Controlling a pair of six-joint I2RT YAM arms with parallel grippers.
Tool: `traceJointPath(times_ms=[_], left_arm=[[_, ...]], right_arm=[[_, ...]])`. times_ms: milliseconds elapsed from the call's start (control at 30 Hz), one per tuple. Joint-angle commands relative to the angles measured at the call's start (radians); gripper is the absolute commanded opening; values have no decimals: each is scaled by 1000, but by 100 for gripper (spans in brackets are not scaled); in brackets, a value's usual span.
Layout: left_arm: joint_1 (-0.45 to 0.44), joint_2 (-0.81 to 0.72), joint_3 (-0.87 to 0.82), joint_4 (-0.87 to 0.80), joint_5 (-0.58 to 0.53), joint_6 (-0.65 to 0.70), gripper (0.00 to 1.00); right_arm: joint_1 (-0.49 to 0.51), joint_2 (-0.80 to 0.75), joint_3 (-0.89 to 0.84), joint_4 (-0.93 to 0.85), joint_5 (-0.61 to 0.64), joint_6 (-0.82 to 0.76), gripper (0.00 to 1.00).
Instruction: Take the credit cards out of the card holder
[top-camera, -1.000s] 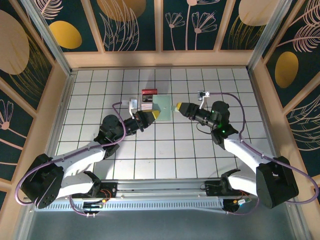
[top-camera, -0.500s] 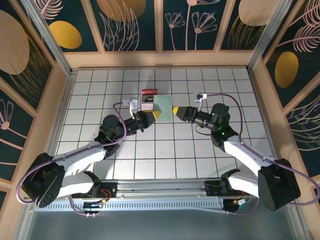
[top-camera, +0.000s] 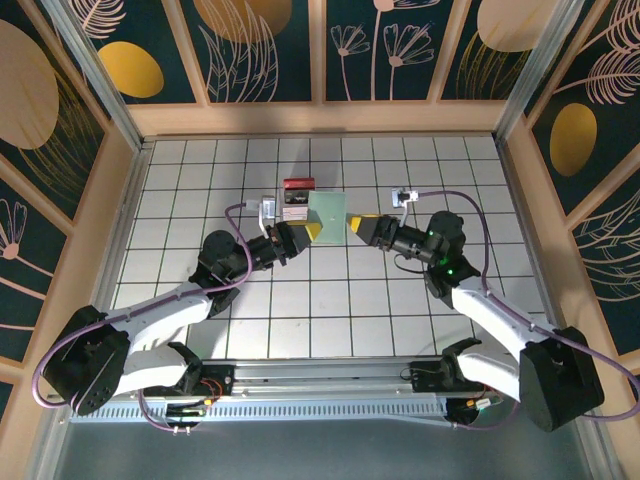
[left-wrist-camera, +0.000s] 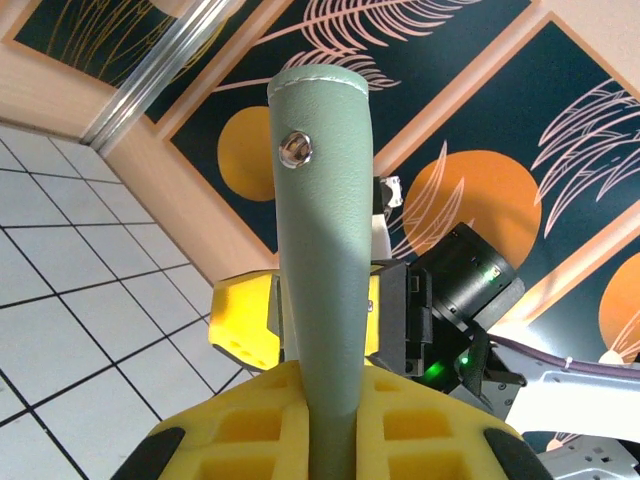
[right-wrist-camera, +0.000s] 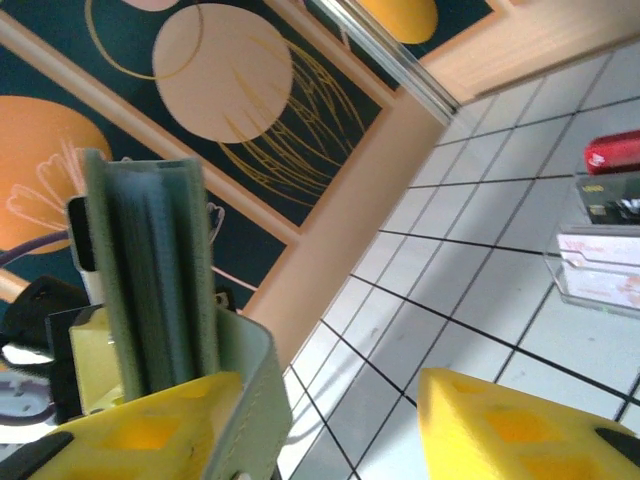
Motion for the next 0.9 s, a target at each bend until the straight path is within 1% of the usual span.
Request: traceJointPath(times_ms=[0, 100, 200, 367, 600, 767, 867], left_arm=[[-2, 5, 23, 88, 37, -14, 0], [-1, 16, 28, 88, 40, -19, 0], [-1, 28, 34, 101, 49, -27, 0], [-1, 36, 32, 126, 63, -39, 0], [-1, 9, 26, 124, 66, -33, 0], [-1, -8, 19, 124, 69, -32, 0], [-1, -7, 20, 132, 73, -36, 0]], right_arm=[[-3, -18, -17, 112, -70, 22, 49], [2, -10, -21, 168, -110, 37, 49], [12, 1, -13, 169, -117, 31, 48], [21, 31, 2, 178, -124, 36, 39], [21, 48, -15, 233, -126, 63, 27], [22, 48, -25, 256, -138, 74, 26], [37, 58, -20, 256, -156, 68, 30]])
